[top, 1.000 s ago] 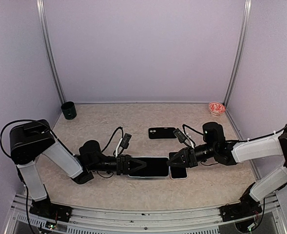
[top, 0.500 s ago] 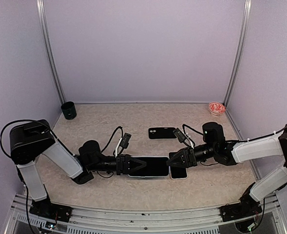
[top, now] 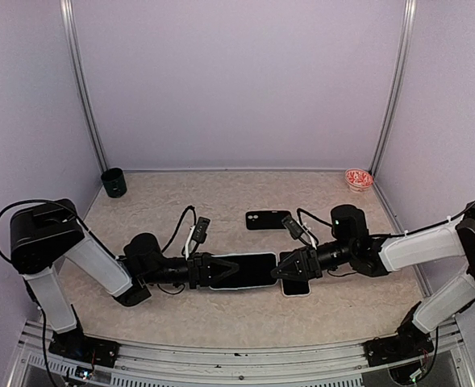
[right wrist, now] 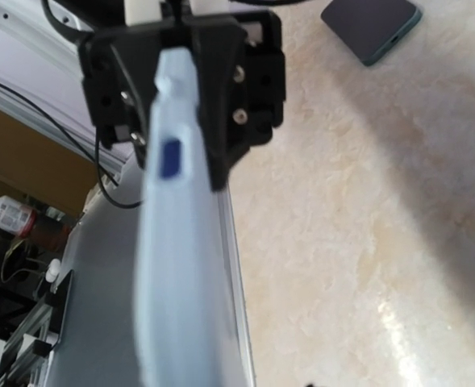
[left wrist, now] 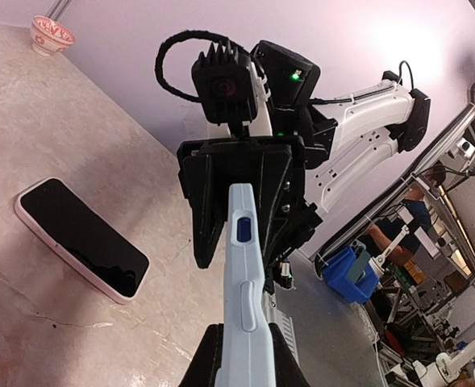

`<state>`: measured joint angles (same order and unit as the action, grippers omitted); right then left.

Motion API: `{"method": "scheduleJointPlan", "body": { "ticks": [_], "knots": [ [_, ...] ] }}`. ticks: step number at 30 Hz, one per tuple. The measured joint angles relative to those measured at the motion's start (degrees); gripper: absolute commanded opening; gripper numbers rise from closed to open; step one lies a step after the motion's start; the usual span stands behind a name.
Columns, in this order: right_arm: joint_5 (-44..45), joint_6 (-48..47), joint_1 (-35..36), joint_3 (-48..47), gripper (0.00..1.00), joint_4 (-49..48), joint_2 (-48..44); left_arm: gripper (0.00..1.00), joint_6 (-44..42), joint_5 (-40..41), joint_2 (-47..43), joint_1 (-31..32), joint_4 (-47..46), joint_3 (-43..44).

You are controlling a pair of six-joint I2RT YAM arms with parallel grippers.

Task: Put the phone into the phone case
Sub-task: Press the corner of the phone case at the bottom left corner of the phone case.

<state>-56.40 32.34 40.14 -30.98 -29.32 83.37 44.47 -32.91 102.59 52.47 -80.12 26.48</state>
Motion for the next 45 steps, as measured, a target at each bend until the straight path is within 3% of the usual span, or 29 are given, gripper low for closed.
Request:
{"method": "scheduleJointPlan", "body": {
  "ticks": [9, 19, 26, 30, 33, 45],
  "knots": [
    [0.3, 0.3, 1.7, 0.0, 0.29, -0.8, 1.5, 0.00, -0.9, 1.1, -1.6, 0.0, -0.4, -1.2],
    [0.5, -0.4, 2.4, 0.0, 0.00, -1.0, 1.8, 0.00, -1.1, 2.2, -1.9, 0.0, -0.1, -1.8],
    [3.2, -2.9, 2.9, -0.5, 0.00, 1.7, 1.2, 0.00, -1.3, 2.7, -1.9, 0.0, 0.3, -2.0],
    [4.9, -4.4, 3.1, -1.3, 0.22, 4.7, 0.5, 0.00, -1.7, 3.2, -1.9, 0.0, 0.5, -2.0],
    [7.4, -5.3, 3.3, -1.9, 0.28, 6.7, 0.2, 0.00, -2.1, 3.3, -1.9, 0.1, 1.0, -2.0],
    [9.8, -6.5, 3.3, -2.1, 0.25, 9.2, -1.8, 0.00, -2.5, 3.1, -2.0, 0.3, 1.3, -2.0]
  ]
}}
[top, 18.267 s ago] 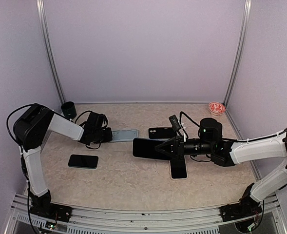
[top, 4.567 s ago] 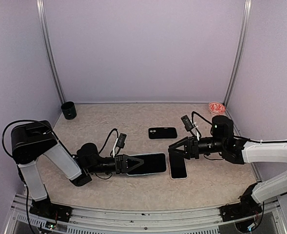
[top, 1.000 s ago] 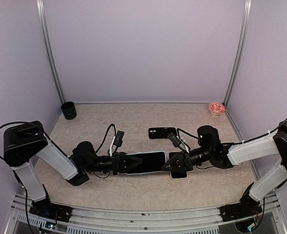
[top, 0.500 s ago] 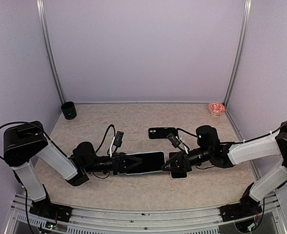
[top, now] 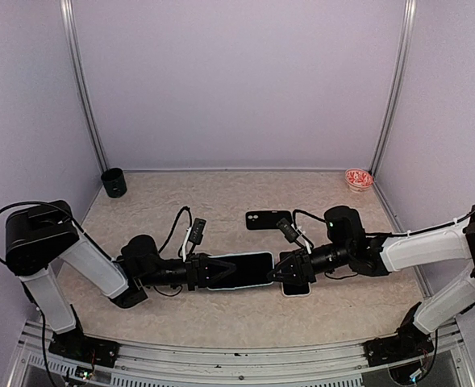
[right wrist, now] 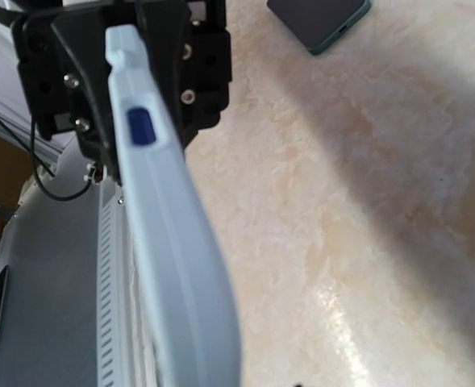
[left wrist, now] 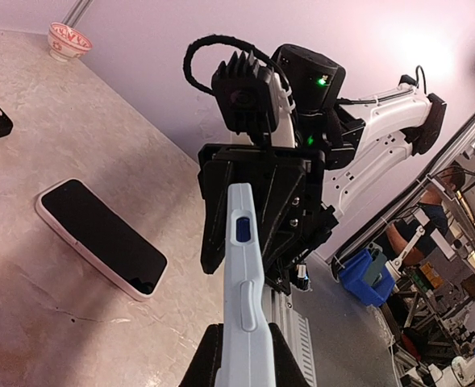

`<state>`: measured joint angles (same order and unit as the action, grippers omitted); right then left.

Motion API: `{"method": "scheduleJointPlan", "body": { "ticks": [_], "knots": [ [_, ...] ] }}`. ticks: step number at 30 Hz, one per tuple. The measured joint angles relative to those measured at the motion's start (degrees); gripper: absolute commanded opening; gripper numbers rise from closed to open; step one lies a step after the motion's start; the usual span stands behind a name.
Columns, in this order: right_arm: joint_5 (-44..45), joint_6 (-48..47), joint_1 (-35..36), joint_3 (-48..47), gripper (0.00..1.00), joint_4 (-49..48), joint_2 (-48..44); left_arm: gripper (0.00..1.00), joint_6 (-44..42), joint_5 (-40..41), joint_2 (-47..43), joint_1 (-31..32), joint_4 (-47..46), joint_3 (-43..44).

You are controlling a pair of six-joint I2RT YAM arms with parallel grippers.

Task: Put the phone into the phone case
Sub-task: Press the corner of the phone case at the bottom left corner of the phone case, then pass from the left arm to the right

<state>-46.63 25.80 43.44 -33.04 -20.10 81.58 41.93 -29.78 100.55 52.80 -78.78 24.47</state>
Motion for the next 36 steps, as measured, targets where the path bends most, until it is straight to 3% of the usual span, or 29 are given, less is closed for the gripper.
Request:
{"method": "scheduleJointPlan", "body": {
  "ticks": [7, 12, 36],
  "knots": [
    [-1.3, -0.3, -0.1, 0.0, 0.10, -0.2, 0.0, 0.00, 0.0, 0.0, 0.0, 0.0, 0.5, 0.0],
    [-2.5, -0.4, -0.5, 0.0, 0.09, -0.3, 0.0, 0.00, -0.1, 0.0, 0.0, 0.0, 0.4, 0.0],
    [6.5, -11.2, -0.7, -4.4, 0.67, 13.0, -6.3, 0.00, -3.0, -0.8, -3.6, 0.3, 9.0, 1.8]
  ]
}}
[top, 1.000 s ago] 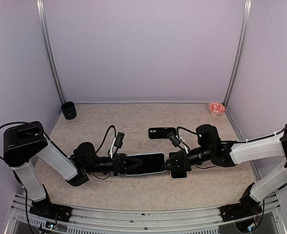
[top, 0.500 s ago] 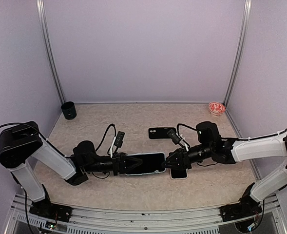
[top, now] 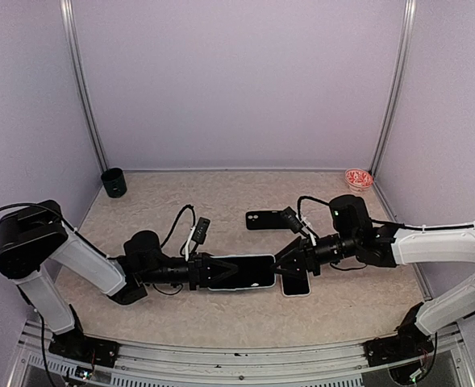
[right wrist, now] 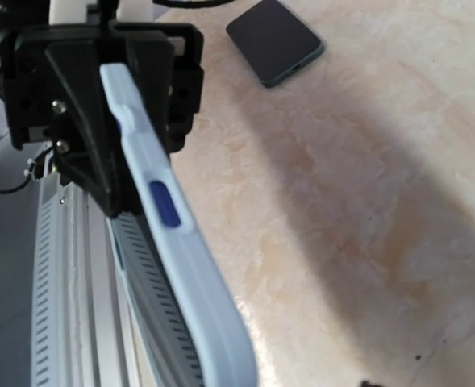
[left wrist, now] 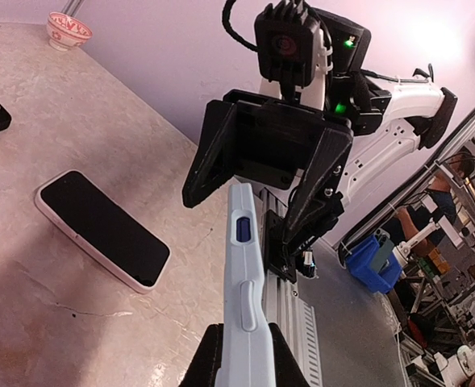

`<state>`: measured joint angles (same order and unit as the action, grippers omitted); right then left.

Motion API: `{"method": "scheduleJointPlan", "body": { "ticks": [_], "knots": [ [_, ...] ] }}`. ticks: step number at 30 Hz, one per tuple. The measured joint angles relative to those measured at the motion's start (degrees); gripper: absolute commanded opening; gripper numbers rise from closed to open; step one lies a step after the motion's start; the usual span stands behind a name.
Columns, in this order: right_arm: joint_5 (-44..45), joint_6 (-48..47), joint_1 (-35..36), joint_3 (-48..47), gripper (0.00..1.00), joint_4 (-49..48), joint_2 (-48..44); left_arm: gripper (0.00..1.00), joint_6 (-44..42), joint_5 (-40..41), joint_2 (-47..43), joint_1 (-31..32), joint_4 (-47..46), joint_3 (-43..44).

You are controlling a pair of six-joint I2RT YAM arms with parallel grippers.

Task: Put the phone into the phone case
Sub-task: Pass from the left arm to the right

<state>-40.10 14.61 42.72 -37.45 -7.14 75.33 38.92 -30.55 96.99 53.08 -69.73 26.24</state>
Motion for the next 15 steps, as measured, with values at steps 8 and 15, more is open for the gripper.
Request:
{"method": "scheduleJointPlan", "body": {
  "ticks": [8, 15],
  "knots": [
    [1.7, -2.1, 0.0, 0.7, 1.00, 0.8, -3.7, 0.00, 0.0, -0.1, 0.0, 0.0, 1.4, 0.3],
    [3.8, -3.7, 0.0, 1.7, 1.00, 0.9, -5.6, 0.00, 0.5, -0.6, 0.0, 0.1, 5.7, 2.6]
  ]
}}
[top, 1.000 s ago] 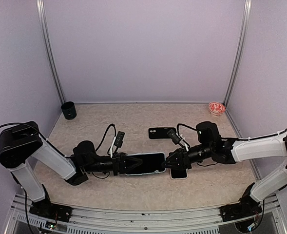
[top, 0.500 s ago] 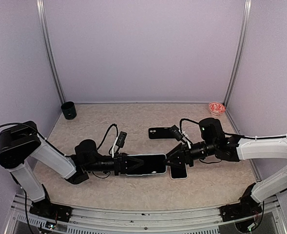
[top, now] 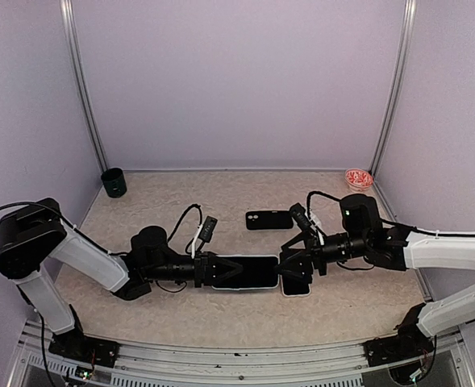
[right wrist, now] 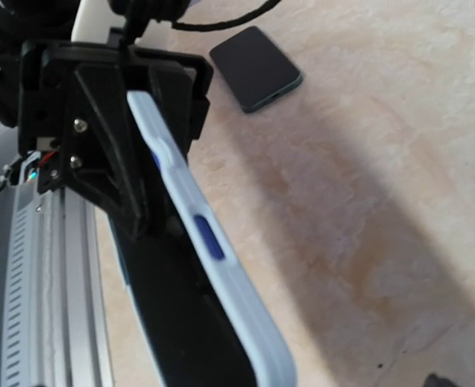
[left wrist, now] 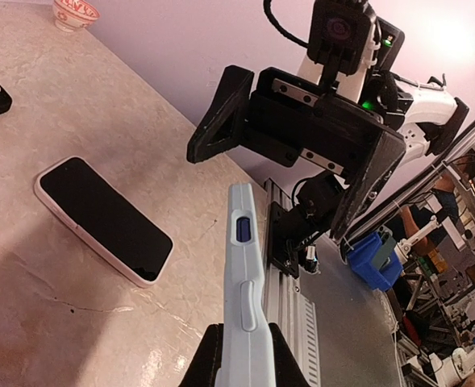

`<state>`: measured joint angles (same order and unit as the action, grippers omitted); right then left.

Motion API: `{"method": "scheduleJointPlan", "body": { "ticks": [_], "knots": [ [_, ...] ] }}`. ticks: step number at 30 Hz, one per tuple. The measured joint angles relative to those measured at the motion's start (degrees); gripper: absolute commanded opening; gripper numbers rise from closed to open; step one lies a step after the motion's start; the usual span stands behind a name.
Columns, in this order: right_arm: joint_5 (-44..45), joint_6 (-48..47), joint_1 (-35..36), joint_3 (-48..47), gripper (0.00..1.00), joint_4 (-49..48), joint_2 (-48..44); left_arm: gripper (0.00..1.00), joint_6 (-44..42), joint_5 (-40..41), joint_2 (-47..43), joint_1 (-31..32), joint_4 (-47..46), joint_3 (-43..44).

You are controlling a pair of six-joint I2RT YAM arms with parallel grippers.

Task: Put the phone into the phone case
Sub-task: Pass from the left arm to the right

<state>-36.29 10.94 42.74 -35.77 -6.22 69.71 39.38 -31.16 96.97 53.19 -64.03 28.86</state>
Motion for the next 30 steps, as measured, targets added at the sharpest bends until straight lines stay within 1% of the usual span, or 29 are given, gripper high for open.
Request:
{"method": "scheduleJointPlan", "body": {
  "ticks": [11, 22, 30],
  "knots": [
    [4.9, -1.4, 0.9, 0.7, 1.00, 0.0, -0.7, 0.00, 0.1, -1.7, -1.6, 0.0, 11.5, 4.1],
    [10.9, -4.8, 5.5, 1.2, 1.00, 0.0, -2.1, 0.00, -1.4, -2.9, -3.0, 0.0, 26.3, 11.5],
    [16.2, -7.4, 9.5, 1.2, 1.00, 0.0, -2.1, 0.00, -1.3, -3.3, -2.7, 0.0, 30.4, 11.7]
  ]
}}
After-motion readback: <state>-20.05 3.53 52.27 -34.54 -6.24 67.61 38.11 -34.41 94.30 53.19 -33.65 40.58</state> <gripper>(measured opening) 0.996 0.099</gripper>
